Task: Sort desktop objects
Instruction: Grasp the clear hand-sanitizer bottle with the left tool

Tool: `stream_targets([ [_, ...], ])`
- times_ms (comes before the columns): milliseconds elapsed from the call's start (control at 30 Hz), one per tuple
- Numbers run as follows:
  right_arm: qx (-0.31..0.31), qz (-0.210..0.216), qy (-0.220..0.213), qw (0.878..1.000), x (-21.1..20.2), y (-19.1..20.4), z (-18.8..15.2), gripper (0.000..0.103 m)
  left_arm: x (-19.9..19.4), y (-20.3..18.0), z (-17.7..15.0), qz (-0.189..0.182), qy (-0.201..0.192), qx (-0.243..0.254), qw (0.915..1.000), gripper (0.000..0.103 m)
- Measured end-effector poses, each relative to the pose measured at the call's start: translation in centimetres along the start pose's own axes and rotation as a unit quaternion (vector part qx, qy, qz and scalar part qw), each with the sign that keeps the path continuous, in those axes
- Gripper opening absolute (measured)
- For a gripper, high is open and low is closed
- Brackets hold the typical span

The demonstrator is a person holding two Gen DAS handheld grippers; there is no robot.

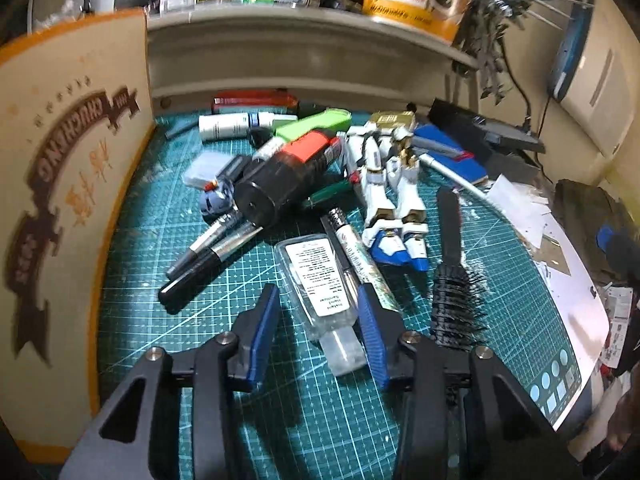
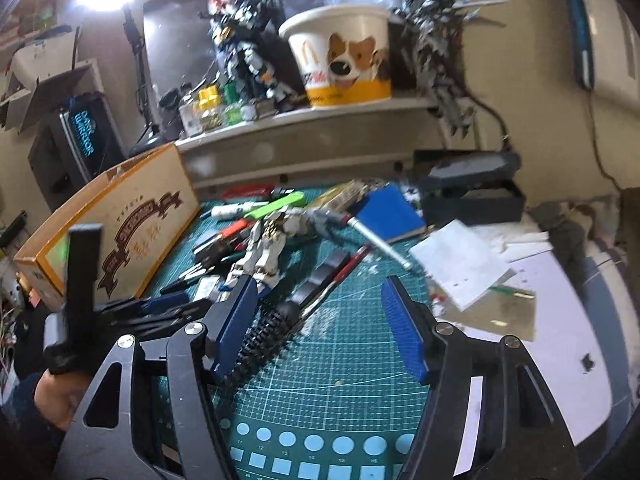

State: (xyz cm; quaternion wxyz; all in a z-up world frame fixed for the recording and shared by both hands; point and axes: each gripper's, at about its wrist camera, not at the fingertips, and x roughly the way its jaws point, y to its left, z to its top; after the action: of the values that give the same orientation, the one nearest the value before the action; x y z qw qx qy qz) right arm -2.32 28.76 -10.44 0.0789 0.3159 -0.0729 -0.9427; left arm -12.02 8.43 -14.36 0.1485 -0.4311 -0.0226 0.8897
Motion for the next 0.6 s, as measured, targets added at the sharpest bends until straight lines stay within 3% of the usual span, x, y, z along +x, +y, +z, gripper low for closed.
stream_targets([
  [233, -0.006, 0.033, 0.020, 0.999, 1.6, -0.3, -0.6, 0.062, 0.5, -0.2, 0.6, 0.016, -0.003, 0.000, 0.9999, 0.040],
  [333, 0.000, 0.044, 0.026, 0.999, 1.8, -0.4, -0.8, 0.062, 0.8, 0.0, 0.8, 0.047, -0.010, 0.008, 0.9988, 0.044],
  [400, -0.003, 0.046, 0.026, 0.999, 1.7, -0.2, -0.8, 0.062, 1.3, 0.4, 0.7, 0.074, 0.011, 0.015, 0.9971, 0.042],
  [500, -0.009, 0.046, 0.023, 0.999, 1.5, 0.1, -0.7, 0.062, 1.0, 0.4, 0.3, 0.077, 0.008, 0.028, 0.9966, 0.042],
  [600, -0.013, 0.050, 0.021, 0.998, 1.5, 0.4, -0.7, 0.062, 0.8, 0.4, 0.3, 0.061, 0.005, 0.025, 0.9978, 0.029],
])
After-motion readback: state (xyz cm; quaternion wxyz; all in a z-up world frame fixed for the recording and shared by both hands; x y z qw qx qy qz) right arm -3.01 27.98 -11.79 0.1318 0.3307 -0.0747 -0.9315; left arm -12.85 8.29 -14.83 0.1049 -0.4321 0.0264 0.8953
